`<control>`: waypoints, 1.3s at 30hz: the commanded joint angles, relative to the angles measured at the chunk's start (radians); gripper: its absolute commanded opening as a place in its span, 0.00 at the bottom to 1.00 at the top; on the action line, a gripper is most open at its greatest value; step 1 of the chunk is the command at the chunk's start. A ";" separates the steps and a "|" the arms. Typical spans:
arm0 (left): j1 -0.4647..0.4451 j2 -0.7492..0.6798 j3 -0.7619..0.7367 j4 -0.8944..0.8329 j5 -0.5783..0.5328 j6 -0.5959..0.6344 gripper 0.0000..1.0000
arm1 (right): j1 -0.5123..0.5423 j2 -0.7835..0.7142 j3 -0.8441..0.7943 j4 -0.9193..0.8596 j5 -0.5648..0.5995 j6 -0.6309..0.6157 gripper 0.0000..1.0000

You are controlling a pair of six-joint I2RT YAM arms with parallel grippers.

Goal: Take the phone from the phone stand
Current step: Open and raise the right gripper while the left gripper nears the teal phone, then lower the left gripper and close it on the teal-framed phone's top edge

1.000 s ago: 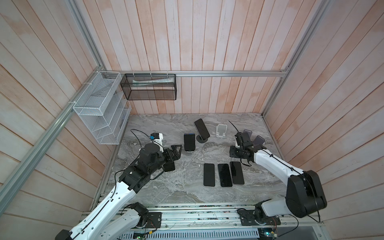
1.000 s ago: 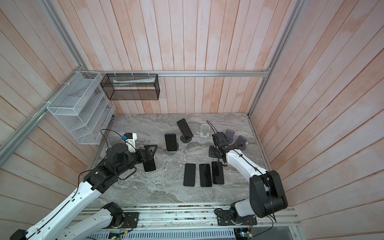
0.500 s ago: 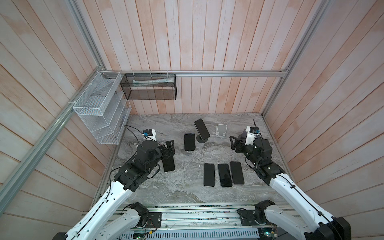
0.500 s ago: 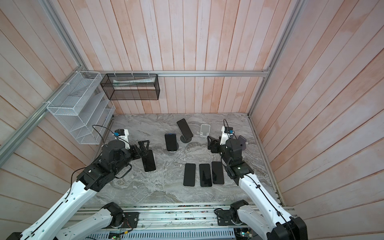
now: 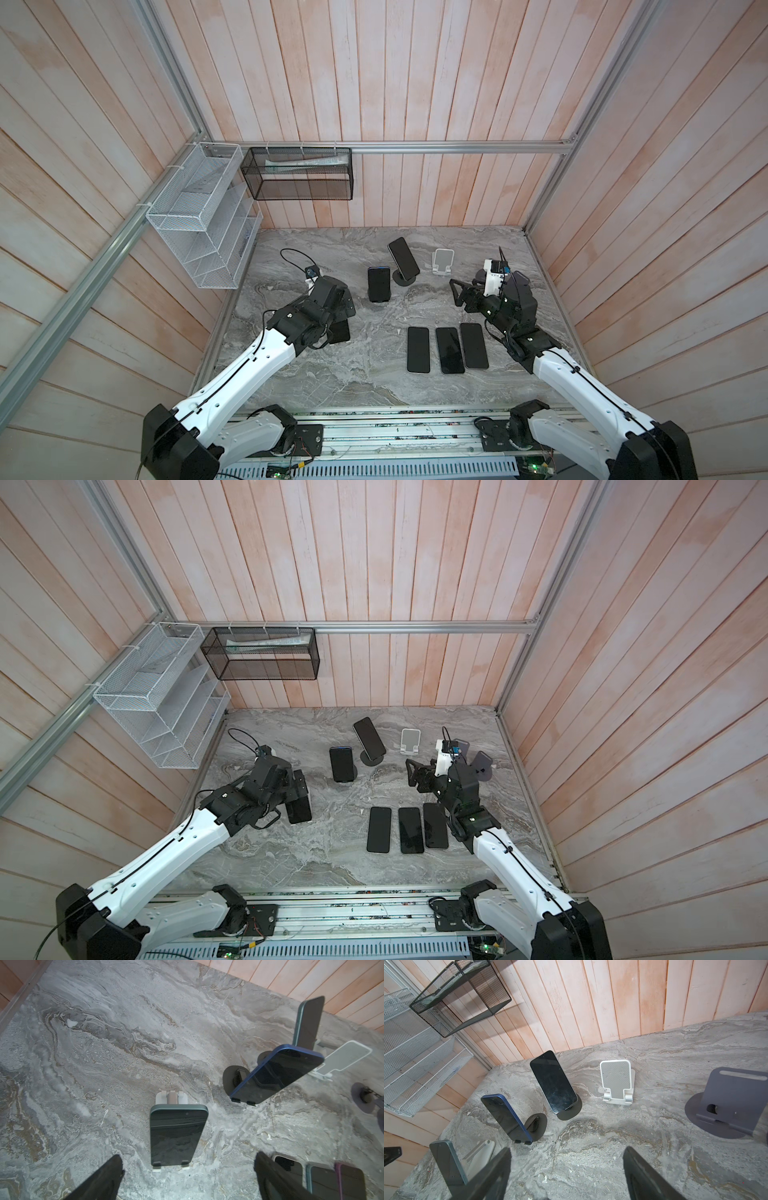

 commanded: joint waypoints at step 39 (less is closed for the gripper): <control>0.071 0.260 -0.069 0.241 0.004 0.132 0.94 | 0.002 0.030 -0.001 -0.038 0.045 -0.009 0.98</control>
